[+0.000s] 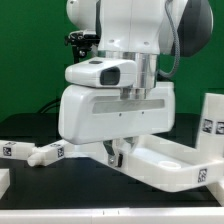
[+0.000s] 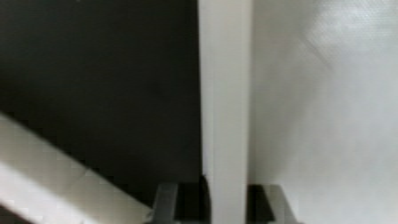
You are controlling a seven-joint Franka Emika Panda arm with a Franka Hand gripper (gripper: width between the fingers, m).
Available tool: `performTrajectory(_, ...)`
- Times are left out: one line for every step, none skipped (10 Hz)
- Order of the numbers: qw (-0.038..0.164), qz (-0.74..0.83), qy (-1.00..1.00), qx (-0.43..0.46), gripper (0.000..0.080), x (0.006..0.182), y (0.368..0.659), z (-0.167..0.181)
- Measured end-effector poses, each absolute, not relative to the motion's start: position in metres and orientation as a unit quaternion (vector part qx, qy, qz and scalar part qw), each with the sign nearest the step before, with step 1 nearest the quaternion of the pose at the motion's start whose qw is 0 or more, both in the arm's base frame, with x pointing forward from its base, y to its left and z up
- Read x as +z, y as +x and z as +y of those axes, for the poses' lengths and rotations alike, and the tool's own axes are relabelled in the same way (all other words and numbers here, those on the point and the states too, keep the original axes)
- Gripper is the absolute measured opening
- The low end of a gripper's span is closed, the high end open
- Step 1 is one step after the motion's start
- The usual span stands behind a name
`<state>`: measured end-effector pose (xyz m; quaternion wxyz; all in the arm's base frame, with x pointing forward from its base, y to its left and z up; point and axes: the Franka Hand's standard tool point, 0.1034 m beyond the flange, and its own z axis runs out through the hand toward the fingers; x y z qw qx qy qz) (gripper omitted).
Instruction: Assemble desk
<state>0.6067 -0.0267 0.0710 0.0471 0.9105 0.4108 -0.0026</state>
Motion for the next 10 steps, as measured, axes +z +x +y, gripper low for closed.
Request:
performTrajectory(0.049, 0.472, 0.88, -0.023, 0.0044, 0.071, 0.62, -0.025)
performTrajectory(0.049, 0.556, 0.828, -0.049, 0.0044, 0.068, 0.632, -0.011)
performTrajectory(0.06, 0.594, 0.801, -0.043, 0.0044, 0.067, 0.636, -0.001)
performTrajectory(0.058, 0.611, 0.788, -0.048, 0.0044, 0.065, 0.634, -0.005)
performTrajectory(0.062, 0.641, 0.763, -0.056, 0.0044, 0.065, 0.634, -0.011)
performTrajectory(0.064, 0.655, 0.75, -0.059, 0.0044, 0.064, 0.635, -0.01)
performTrajectory(0.063, 0.665, 0.743, -0.052, 0.0044, 0.061, 0.645, 0.002)
performTrajectory(0.058, 0.689, 0.721, -0.045, 0.0044, 0.056, 0.659, 0.011)
performTrajectory(0.061, 0.698, 0.713, -0.029, 0.0044, 0.051, 0.669, 0.014)
performTrajectory(0.061, 0.691, 0.72, -0.032, 0.0044, 0.05, 0.667, 0.011)
